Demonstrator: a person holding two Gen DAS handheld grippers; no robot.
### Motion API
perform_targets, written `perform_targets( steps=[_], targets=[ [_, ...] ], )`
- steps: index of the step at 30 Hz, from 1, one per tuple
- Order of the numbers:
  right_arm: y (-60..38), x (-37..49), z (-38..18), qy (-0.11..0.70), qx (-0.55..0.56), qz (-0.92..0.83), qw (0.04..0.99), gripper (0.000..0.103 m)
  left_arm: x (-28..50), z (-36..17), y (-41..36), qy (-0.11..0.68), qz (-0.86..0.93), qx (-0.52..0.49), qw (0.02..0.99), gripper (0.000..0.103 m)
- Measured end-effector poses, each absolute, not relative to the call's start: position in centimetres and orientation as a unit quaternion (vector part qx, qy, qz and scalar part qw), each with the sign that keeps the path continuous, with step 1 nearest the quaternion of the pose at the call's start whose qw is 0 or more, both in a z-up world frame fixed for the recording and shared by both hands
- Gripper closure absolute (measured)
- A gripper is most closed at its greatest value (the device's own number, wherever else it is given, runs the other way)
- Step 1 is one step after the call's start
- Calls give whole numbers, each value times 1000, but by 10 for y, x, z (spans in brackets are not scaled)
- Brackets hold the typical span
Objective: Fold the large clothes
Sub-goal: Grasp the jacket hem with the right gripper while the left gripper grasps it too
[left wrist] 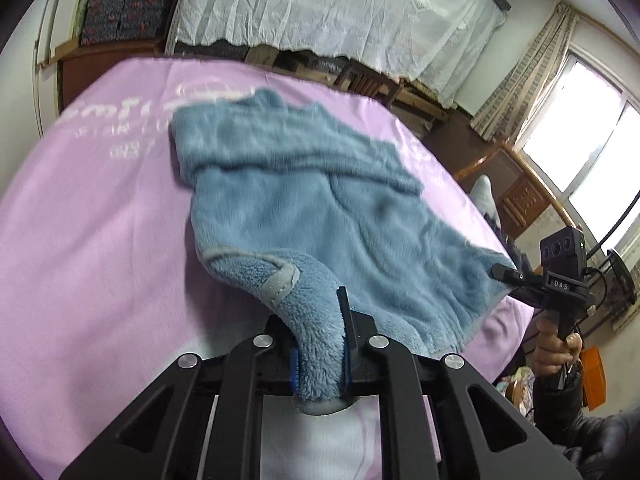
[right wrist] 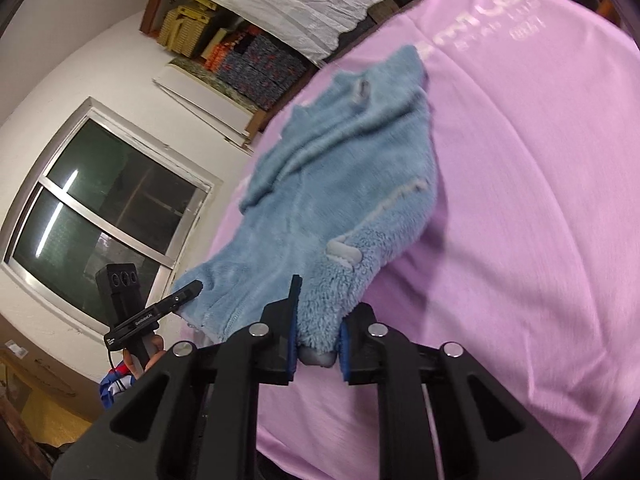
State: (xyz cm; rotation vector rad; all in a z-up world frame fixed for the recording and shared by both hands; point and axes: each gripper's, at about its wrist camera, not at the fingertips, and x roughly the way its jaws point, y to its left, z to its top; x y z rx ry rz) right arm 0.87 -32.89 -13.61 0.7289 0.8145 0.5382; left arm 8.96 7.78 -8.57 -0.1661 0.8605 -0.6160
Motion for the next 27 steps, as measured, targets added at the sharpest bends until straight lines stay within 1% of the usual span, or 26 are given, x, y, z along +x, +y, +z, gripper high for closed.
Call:
perform_targets(
  steps=[9, 15, 22, 27],
  targets=[
    [-328, 57, -76, 339, 313, 267, 846, 89, 128, -36, 75, 375, -278, -86, 880, 88],
    [-334, 121, -55, 329, 321, 261, 849, 89, 176, -16, 76, 373, -257, -95, 887, 88],
    [-337, 220, -60, 350, 340, 221, 845, 89, 254, -17, 74, 394, -212, -102, 888, 88],
    [-340, 281, -93, 380, 360, 181, 833, 89, 317, -50, 69, 442, -179, -112, 872, 88]
  ],
)
